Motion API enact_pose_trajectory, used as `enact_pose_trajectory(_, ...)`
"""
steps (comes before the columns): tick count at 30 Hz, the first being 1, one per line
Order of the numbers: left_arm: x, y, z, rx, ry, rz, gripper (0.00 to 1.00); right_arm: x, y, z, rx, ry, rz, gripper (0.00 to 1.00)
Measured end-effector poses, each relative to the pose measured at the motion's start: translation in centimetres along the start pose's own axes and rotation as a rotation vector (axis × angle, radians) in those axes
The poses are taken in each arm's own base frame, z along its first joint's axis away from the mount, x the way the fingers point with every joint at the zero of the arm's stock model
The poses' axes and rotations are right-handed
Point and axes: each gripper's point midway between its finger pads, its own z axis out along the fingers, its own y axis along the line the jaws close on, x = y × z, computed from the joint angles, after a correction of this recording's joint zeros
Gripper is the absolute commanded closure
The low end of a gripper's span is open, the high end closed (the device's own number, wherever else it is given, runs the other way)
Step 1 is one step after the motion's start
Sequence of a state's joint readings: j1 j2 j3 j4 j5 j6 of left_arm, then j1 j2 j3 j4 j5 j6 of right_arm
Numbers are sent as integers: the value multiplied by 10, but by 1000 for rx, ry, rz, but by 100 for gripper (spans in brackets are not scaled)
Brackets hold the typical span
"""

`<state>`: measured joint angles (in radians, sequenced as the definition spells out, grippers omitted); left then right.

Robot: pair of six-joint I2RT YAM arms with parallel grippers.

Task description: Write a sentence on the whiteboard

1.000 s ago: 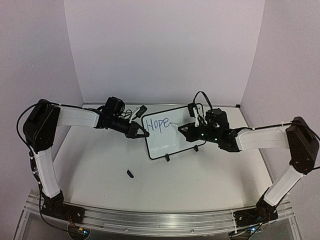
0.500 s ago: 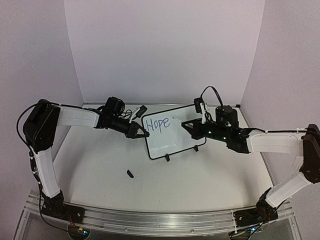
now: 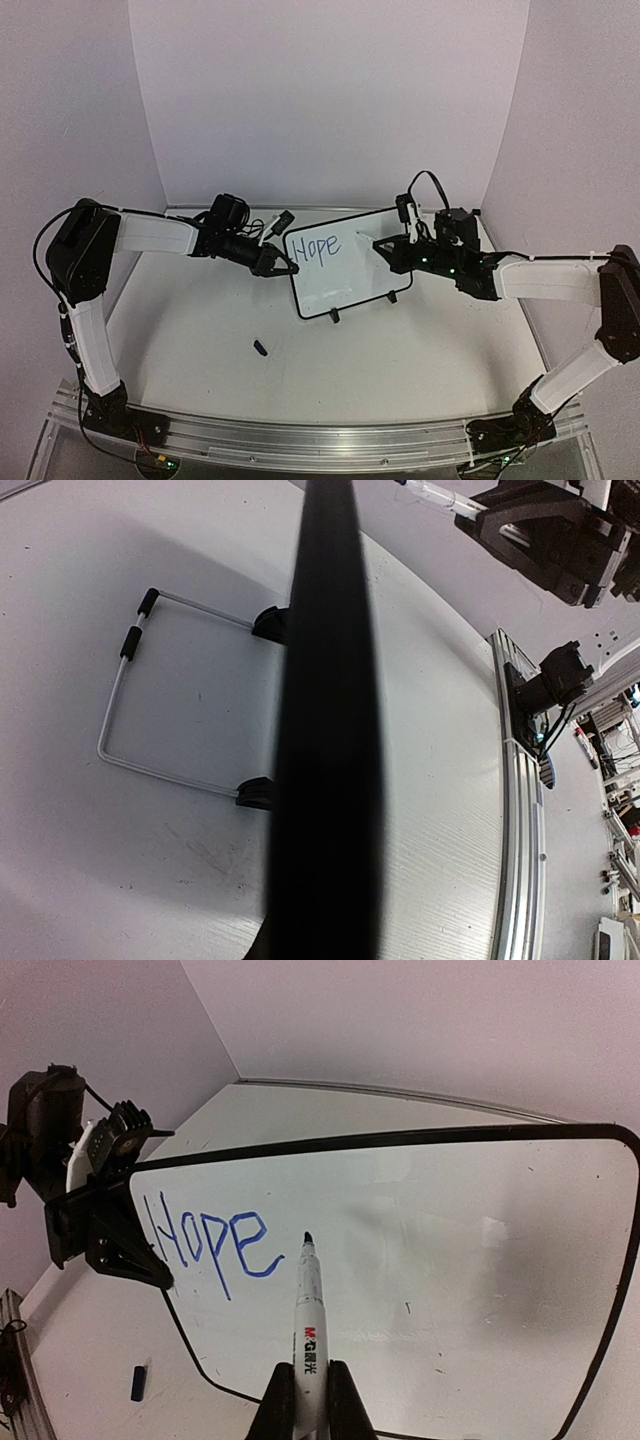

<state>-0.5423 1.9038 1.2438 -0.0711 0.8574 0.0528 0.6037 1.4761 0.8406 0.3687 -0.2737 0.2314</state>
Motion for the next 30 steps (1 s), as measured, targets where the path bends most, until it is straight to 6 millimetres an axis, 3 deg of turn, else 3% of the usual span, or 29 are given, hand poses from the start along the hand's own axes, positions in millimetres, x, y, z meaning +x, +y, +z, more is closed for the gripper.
enact_pose_trajectory(16,0,0,0,0,0,0,100,7,-9,23,28,41,-3,100)
enact_pose_trajectory(30,0,0,0,0,0,0,100,19,-14,24,45,68,8,100)
